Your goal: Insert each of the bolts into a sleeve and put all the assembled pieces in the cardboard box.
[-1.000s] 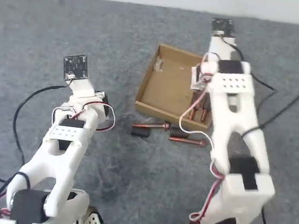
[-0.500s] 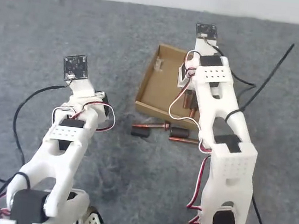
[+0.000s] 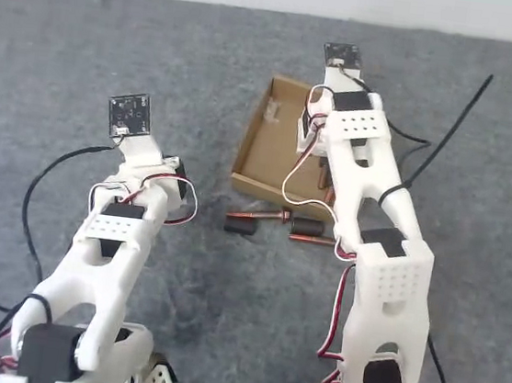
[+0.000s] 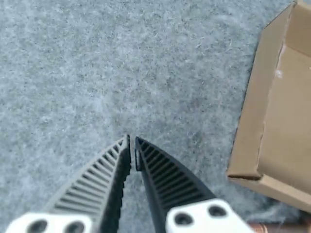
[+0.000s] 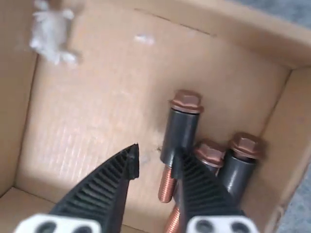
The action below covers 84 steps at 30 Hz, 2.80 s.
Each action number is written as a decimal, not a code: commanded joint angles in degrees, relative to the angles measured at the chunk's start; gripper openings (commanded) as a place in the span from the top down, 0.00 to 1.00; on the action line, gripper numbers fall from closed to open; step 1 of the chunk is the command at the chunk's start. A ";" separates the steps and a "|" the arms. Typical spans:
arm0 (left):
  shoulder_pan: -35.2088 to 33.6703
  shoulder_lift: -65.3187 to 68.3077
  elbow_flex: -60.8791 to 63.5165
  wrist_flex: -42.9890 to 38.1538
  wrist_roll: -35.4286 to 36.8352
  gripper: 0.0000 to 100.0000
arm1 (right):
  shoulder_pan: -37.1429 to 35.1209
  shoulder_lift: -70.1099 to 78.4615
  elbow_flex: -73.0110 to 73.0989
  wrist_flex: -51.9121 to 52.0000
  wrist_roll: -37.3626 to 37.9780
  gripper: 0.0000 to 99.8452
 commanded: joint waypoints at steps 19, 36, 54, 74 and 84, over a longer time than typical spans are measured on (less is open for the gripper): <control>-0.26 0.44 -3.47 -1.05 0.26 0.99 | -1.54 -16.13 -2.99 24.13 8.79 0.95; -9.41 11.16 -16.57 4.13 0.62 0.99 | -17.36 -27.30 6.68 28.18 23.03 0.95; -12.22 13.71 -22.46 10.20 0.62 0.99 | -24.04 -17.36 6.77 31.96 36.57 0.83; -12.13 13.71 -22.55 10.11 0.62 0.99 | -27.12 -25.10 26.11 13.85 40.09 0.83; -12.13 13.71 -22.55 10.11 0.53 0.99 | -27.12 -25.19 33.05 -0.22 48.26 0.83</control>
